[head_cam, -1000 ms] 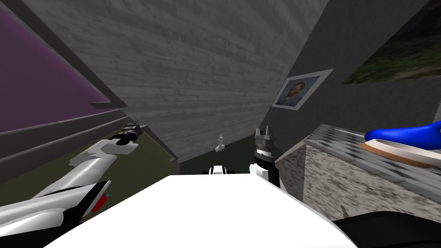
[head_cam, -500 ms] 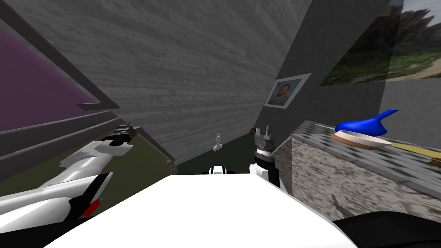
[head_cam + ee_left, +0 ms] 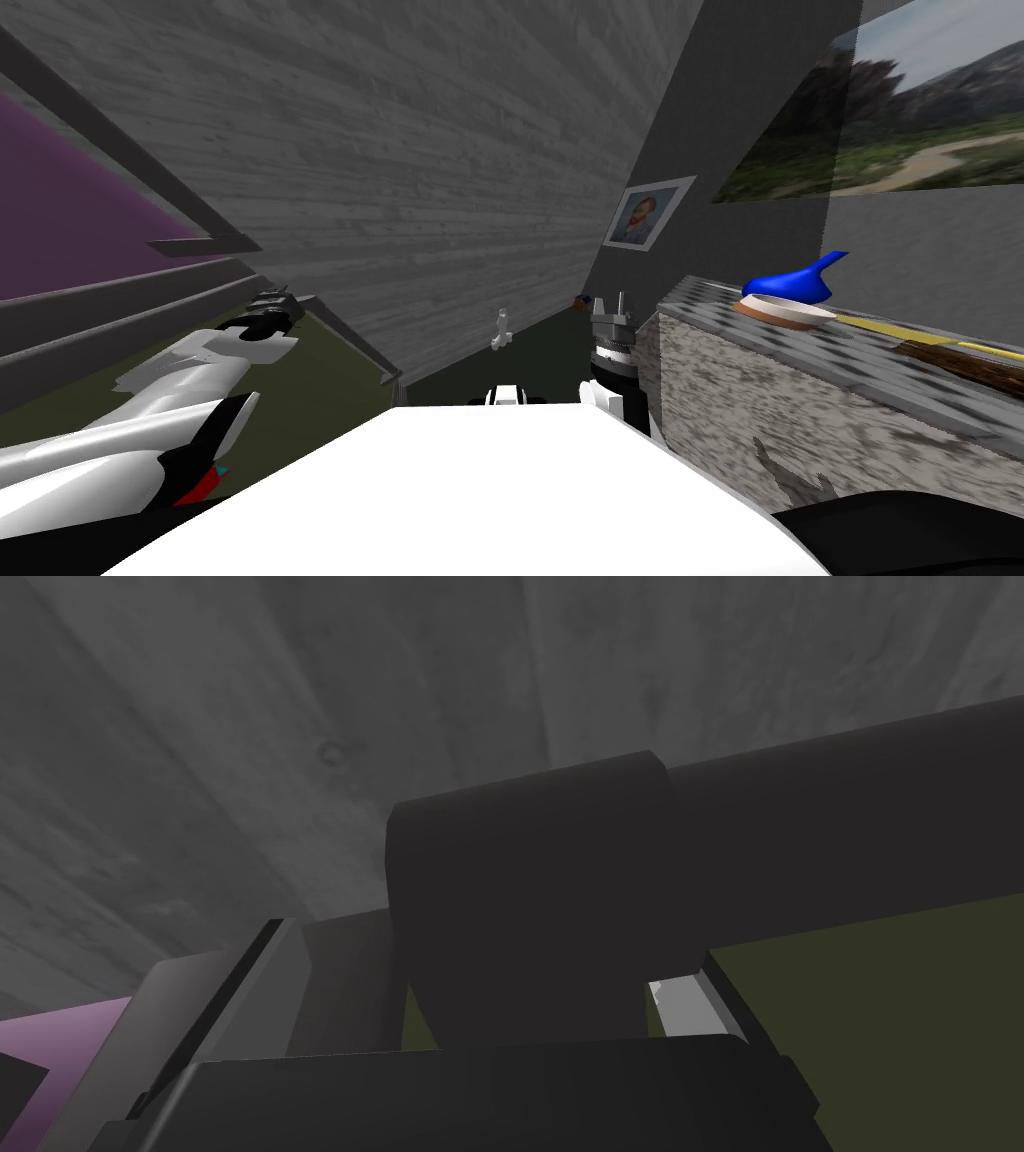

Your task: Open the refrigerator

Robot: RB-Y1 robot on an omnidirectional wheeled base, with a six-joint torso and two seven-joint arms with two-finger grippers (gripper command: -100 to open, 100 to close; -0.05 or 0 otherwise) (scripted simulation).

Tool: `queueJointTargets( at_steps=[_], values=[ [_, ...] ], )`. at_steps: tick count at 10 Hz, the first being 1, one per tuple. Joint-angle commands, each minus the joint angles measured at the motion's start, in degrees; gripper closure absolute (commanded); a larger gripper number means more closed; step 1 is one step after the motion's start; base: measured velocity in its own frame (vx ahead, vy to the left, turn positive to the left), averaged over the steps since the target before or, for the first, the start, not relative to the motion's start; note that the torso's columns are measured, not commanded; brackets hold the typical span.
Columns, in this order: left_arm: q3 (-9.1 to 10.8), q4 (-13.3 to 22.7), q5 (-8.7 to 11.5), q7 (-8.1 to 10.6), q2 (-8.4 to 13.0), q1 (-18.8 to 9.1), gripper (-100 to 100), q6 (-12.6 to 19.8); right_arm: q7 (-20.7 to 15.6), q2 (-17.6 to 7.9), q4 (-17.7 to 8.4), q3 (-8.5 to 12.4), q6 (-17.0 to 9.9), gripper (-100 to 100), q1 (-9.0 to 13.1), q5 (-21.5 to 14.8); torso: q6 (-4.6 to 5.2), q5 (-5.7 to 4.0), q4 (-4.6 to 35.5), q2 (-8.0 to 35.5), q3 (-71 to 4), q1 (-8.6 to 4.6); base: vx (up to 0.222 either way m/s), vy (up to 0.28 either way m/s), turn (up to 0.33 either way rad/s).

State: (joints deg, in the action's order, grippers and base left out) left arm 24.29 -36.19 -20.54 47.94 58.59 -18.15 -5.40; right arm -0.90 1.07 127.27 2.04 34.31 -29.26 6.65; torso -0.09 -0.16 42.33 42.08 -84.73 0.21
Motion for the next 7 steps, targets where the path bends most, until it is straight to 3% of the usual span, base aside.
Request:
queueJointTargets(
  at_steps=[1, 2, 3, 6, 7],
  values=[
    [-0.03, 3.4, 0.0, 0.00, 0.7, -0.5, -100, -0.3, 0.0, 0.0, 0.0, 0.0, 0.0, 0, 0.0, 0.0, -0.08, 0.16, 0.0, 0.1, 0.1, 0.17, 0.014, -0.006, -0.004],
    [1.35, 6.6, -2.1, 0.91, 2.1, -3.7, -100, -3.2, 0.0, 0.0, 0.0, 0.0, 0.0, 0, 0.0, 0.0, -0.10, 0.32, -0.1, 0.1, 0.1, 0.39, -0.088, -0.070, -0.296],
    [1.35, 8.8, -2.1, 0.91, 2.1, -3.7, -100, -3.2, 0.0, 0.0, 0.0, 0.0, 0.0, 0, 0.0, 0.0, 0.62, 0.15, 0.0, 0.1, 0.1, 0.10, -0.118, -0.054, -0.238],
    [1.35, 11.5, -2.1, 0.91, 2.1, -3.7, -100, -3.2, 0.0, 0.0, 0.0, 0.0, 0.0, 0, 0.0, 0.0, -0.18, 0.47, -0.2, 0.0, 0.1, 0.12, -0.019, 0.007, -0.013],
    [2.22, 12.3, -2.4, -0.15, 2.0, -4.9, -100, -3.9, 0.0, 0.0, 0.0, 0.0, 0.0, 0, 0.0, 0.0, -0.13, 0.51, -0.2, 0.0, 0.1, 0.19, 0.008, -0.002, 0.010]
  ],
)
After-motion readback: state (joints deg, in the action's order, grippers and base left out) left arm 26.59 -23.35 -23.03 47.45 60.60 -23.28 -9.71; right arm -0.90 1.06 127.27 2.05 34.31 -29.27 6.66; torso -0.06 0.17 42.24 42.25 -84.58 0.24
